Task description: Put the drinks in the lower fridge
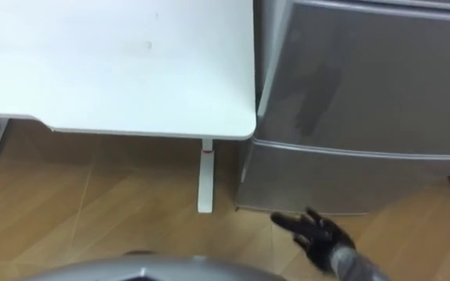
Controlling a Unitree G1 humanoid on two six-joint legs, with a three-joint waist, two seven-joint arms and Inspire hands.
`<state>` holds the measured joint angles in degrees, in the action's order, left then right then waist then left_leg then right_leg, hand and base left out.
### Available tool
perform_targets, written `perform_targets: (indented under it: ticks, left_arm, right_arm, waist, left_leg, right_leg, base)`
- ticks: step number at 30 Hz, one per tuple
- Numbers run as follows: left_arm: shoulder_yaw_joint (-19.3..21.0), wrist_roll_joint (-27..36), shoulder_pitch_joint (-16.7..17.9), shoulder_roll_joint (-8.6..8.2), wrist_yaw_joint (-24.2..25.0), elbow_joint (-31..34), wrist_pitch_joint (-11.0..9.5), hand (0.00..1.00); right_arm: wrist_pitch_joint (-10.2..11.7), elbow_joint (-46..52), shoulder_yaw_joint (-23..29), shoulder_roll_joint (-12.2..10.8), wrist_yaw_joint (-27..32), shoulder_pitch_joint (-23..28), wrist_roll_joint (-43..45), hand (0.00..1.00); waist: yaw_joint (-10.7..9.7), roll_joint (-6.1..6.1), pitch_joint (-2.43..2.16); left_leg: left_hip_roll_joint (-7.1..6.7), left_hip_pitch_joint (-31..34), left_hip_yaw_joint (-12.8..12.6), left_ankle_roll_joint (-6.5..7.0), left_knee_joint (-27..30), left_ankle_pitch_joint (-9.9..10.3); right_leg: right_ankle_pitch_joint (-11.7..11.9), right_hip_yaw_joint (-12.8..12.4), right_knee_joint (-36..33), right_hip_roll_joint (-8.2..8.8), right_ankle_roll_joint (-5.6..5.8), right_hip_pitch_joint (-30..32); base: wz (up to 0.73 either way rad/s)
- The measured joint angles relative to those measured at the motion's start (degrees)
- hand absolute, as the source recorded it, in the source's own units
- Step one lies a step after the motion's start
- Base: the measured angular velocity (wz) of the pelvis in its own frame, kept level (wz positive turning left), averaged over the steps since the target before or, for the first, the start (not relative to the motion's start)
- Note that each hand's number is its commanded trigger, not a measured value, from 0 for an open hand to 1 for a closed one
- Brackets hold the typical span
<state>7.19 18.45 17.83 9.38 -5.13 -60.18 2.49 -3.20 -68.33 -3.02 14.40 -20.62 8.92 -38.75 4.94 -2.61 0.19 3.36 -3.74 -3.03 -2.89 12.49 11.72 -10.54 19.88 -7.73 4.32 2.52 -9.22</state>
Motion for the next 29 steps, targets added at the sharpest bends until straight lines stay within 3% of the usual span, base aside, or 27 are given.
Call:
perform_targets:
  ticks: [9,16,20,29]
  left_arm:
    - [1.0,-2.6,-0.9,0.03,1.1,-0.4,-0.3,0.0]
    - [0.9,-14.5,-2.8,0.04,1.5,-1.4,0.5,0.0]
    - [1.0,-21.9,-3.8,0.0,1.5,-1.7,2.8,0.0]
    - [-0.5,-26.3,-4.7,0.22,2.3,-1.7,4.4,0.0]
  right_arm:
    - [0.0,-3.8,0.9,-1.1,0.0,0.1,12.9,0.0]
    - [-0.1,-4.5,0.5,-1.6,0.2,-0.2,13.0,0.0]
    - [-1.2,-5.5,2.5,-2.5,0.7,-0.3,12.5,0.0]
    - [-1.9,-5.4,2.0,-2.7,0.7,-1.8,13.6,0.0]
  waist:
    - [-0.2,-0.27,0.06]
    - [-0.3,-0.69,0.0]
    - [-1.3,-1.13,0.09]
    - [-1.7,-0.68,-0.02]
  left_leg:
    - [0.12,-0.2,-0.8,0.02,-0.8,0.0]
    - [-0.05,-0.6,-0.6,0.02,-1.1,0.0]
    - [-0.16,-0.8,-0.7,0.02,-1.3,0.0]
    - [-0.06,-0.9,-1.2,0.05,-1.3,0.0]
  right_leg:
    - [0.0,-1.2,0.0,-0.08,-0.04,0.4]
    - [0.0,-1.1,0.2,-0.02,0.06,0.1]
    - [-0.1,-1.1,0.3,0.05,0.19,-0.1]
    - [-0.1,-2.4,0.3,-0.13,0.17,0.3]
  base:
    - [-0.05]
    - [0.01]
    - [0.0]
    - [-0.03]
